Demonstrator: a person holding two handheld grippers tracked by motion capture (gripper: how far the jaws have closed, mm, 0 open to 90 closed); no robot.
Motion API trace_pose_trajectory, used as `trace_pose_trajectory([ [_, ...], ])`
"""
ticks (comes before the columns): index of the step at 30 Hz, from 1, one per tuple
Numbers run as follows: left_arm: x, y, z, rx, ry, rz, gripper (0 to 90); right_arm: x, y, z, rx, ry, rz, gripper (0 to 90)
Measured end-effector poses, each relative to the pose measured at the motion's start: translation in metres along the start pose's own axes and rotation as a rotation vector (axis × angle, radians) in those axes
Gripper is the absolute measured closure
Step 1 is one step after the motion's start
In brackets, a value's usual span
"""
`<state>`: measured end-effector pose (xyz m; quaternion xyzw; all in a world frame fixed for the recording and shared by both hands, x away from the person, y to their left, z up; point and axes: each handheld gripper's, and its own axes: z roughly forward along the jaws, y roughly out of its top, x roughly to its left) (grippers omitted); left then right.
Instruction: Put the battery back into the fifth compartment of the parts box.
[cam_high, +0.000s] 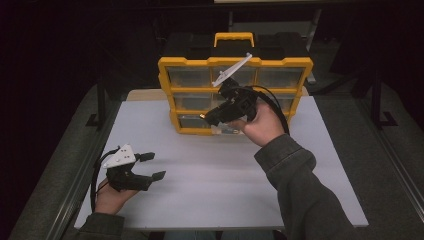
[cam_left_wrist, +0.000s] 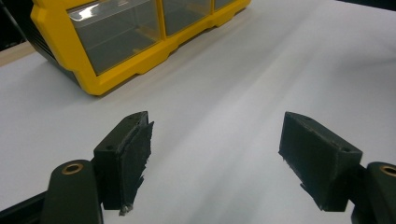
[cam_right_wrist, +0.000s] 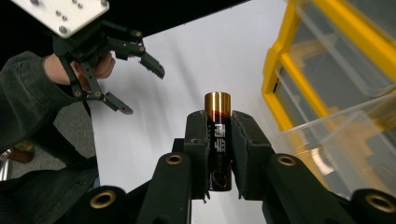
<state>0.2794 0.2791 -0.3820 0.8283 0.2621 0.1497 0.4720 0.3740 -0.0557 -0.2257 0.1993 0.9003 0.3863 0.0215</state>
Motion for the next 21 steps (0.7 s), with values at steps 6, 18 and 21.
trace_pose_trajectory([
  [6,0.000,0.000,0.000,-0.001,0.001,-0.002,24.6,-0.006,0.005,-0.006,-0.008,-0.018,0.003,76.0],
  [18,0.002,0.001,0.000,0.001,0.001,0.007,23.1,-0.022,0.009,-0.016,-0.013,-0.055,0.030,76.0],
  [21,0.002,0.000,0.000,-0.002,0.003,-0.015,22.9,-0.026,0.010,-0.018,-0.017,-0.060,0.036,76.0],
])
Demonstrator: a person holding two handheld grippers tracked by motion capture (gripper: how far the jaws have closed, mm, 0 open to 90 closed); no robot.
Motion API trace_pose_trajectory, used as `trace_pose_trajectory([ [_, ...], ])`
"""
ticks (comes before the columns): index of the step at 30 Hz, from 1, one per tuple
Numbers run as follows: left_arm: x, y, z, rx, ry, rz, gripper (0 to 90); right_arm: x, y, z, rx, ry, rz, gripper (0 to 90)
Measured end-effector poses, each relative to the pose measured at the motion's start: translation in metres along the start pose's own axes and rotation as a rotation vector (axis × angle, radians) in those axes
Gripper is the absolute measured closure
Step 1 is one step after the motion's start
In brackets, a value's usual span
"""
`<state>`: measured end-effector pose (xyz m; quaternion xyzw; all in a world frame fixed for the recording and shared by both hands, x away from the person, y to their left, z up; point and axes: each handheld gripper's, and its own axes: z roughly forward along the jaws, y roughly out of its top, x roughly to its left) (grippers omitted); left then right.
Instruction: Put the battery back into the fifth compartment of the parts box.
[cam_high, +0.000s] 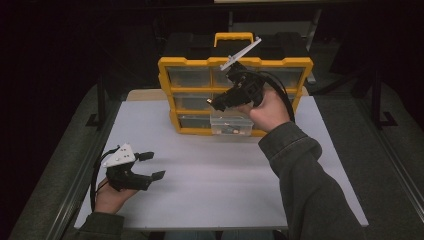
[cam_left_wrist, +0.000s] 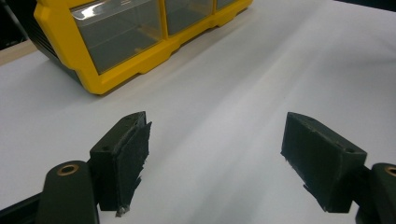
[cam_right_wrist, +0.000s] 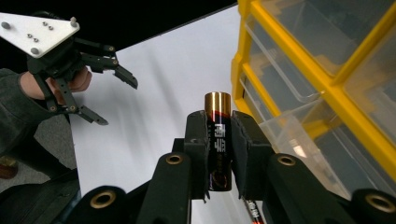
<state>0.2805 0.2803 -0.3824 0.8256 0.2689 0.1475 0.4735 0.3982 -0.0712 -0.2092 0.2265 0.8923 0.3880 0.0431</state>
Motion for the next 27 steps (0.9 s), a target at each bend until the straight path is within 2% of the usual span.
trace_pose_trajectory([
  [10,0.003,0.001,-0.002,0.000,-0.001,0.012,22.9,-0.012,0.005,-0.005,0.006,-0.041,0.041,75.9],
  [20,0.004,0.000,-0.002,0.000,-0.003,0.009,22.9,-0.028,-0.001,-0.006,0.006,-0.064,0.089,75.9],
  [27,0.005,0.001,-0.001,-0.008,-0.004,0.008,22.9,-0.033,-0.004,-0.002,0.023,-0.078,0.094,75.9],
])
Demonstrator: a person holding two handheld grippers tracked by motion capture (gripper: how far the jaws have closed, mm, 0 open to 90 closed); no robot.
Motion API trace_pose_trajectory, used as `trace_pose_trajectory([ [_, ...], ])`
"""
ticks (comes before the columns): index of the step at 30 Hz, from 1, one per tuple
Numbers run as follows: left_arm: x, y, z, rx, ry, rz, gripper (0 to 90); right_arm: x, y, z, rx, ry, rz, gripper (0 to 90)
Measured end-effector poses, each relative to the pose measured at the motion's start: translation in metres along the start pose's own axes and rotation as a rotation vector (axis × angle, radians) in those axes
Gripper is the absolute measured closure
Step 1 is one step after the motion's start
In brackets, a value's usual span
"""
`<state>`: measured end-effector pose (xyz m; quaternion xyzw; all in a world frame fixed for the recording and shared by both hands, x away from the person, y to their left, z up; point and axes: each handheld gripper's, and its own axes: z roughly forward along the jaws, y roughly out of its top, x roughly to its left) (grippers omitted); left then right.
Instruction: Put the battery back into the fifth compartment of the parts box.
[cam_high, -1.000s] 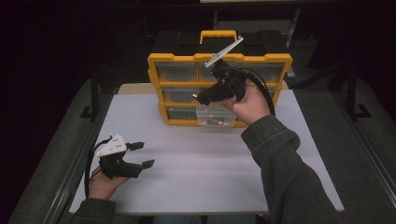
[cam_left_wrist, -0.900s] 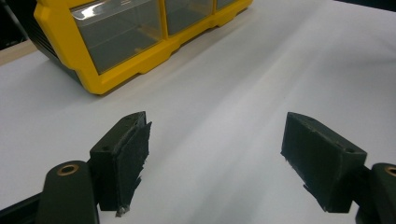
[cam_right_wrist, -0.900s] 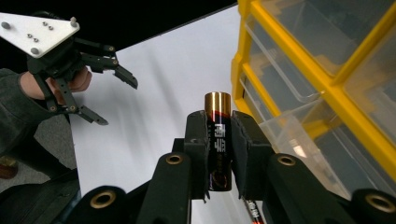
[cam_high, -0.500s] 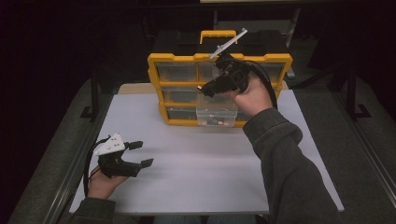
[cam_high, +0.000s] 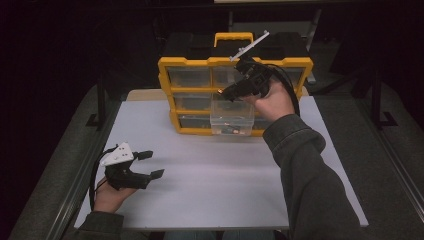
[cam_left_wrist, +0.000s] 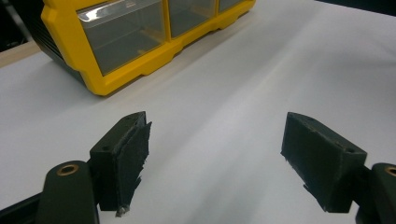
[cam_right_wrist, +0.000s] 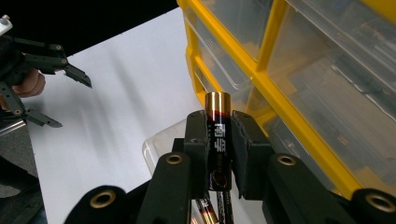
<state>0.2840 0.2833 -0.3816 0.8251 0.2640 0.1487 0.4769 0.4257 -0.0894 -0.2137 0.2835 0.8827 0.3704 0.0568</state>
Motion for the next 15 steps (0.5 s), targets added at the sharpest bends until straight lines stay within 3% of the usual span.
trace_pose_trajectory([
  [15,0.000,0.001,0.000,0.013,-0.004,-0.003,22.9,-0.006,-0.014,0.013,0.033,-0.008,0.014,75.8],
])
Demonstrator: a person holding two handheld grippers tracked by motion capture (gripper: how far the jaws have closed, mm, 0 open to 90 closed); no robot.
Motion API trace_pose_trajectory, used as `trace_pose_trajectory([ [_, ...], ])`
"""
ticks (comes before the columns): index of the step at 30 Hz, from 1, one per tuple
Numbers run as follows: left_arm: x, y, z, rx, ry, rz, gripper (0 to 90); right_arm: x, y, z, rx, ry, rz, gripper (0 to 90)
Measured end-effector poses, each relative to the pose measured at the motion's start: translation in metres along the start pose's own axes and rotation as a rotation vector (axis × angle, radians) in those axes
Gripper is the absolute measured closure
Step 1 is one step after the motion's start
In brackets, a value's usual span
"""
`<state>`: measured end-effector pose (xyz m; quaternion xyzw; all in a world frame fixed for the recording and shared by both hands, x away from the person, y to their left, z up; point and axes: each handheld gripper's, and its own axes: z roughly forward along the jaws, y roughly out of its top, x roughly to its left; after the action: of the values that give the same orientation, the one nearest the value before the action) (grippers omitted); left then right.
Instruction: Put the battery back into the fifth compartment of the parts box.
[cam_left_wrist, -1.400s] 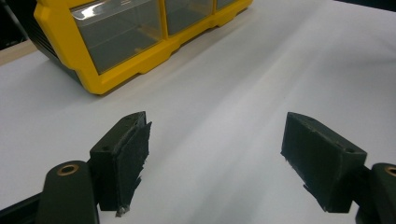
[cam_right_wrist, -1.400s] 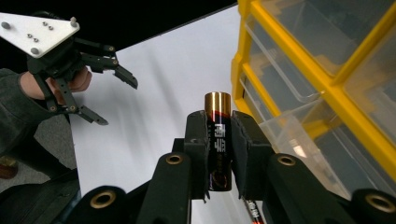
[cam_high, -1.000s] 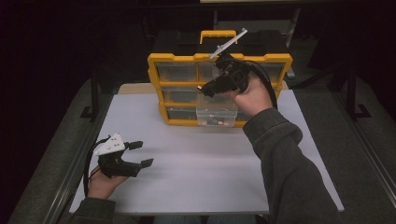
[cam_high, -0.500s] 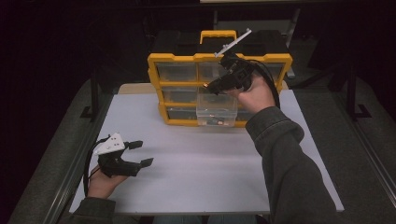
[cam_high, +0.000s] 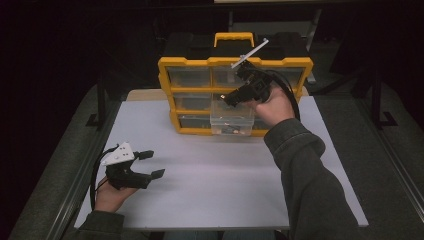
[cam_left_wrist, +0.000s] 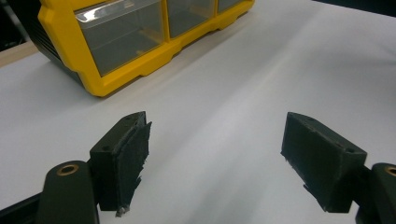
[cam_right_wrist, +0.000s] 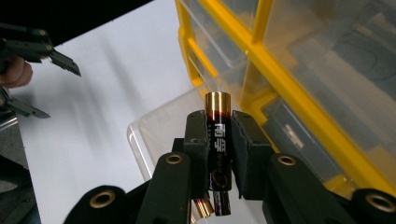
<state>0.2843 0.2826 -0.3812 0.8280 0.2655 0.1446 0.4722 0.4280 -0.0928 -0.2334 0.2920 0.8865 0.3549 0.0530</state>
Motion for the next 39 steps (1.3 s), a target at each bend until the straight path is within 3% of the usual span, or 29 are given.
trace_pose_trajectory([
  [7,0.001,0.000,0.000,-0.007,0.000,-0.003,22.9,-0.001,-0.006,0.010,0.046,-0.007,0.007,73.8],
  [13,0.001,0.000,0.000,-0.008,-0.002,-0.006,22.9,-0.003,-0.009,0.012,0.047,-0.009,0.020,71.8],
  [23,0.001,0.001,0.000,-0.006,-0.003,-0.002,22.9,0.000,-0.015,0.007,0.013,0.032,0.055,73.5],
  [30,0.000,0.000,-0.001,-0.016,-0.001,-0.017,22.8,0.005,-0.016,0.005,-0.007,0.065,0.049,77.9],
  [39,0.001,0.000,-0.002,-0.015,-0.008,-0.016,22.8,0.016,-0.019,-0.001,-0.039,0.107,0.050,75.2],
])
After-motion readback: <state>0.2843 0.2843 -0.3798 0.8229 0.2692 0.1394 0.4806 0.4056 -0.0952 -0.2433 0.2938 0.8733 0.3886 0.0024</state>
